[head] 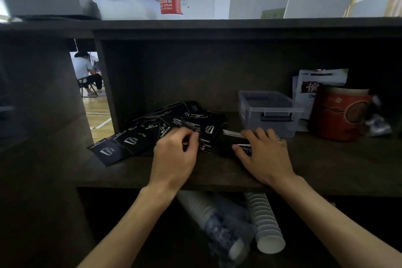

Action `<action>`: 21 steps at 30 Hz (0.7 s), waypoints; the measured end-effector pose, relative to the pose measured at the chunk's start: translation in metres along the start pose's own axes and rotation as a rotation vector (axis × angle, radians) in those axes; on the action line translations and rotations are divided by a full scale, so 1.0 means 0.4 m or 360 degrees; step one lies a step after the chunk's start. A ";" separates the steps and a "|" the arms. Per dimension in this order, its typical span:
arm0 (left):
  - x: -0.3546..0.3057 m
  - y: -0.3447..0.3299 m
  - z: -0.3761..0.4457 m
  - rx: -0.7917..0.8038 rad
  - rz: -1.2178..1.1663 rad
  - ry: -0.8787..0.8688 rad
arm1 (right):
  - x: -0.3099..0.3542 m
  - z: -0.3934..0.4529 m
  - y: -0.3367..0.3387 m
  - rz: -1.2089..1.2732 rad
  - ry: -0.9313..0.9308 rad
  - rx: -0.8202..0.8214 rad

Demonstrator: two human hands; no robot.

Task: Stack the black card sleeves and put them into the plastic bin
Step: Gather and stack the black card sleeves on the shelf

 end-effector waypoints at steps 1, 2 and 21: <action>-0.008 0.010 0.005 -0.0043 -0.0079 -0.0012 | 0.000 0.000 0.000 -0.0002 -0.0001 0.0003; -0.015 0.020 0.011 -0.0077 -0.0128 -0.0028 | -0.001 -0.001 0.000 -0.0002 -0.0003 0.0003; -0.002 -0.052 0.035 0.0388 -0.0094 -0.0062 | -0.024 0.025 0.010 0.0264 0.0004 0.0442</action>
Point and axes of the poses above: each hand's wrist, its own z-axis towards the middle knuckle, its own y-axis out of the back of the hand, x = y × z, the point moved 5 cm from there along z, towards the middle knuckle, and after that the axes turned 1 degree about -y, right-handed, at the moved point
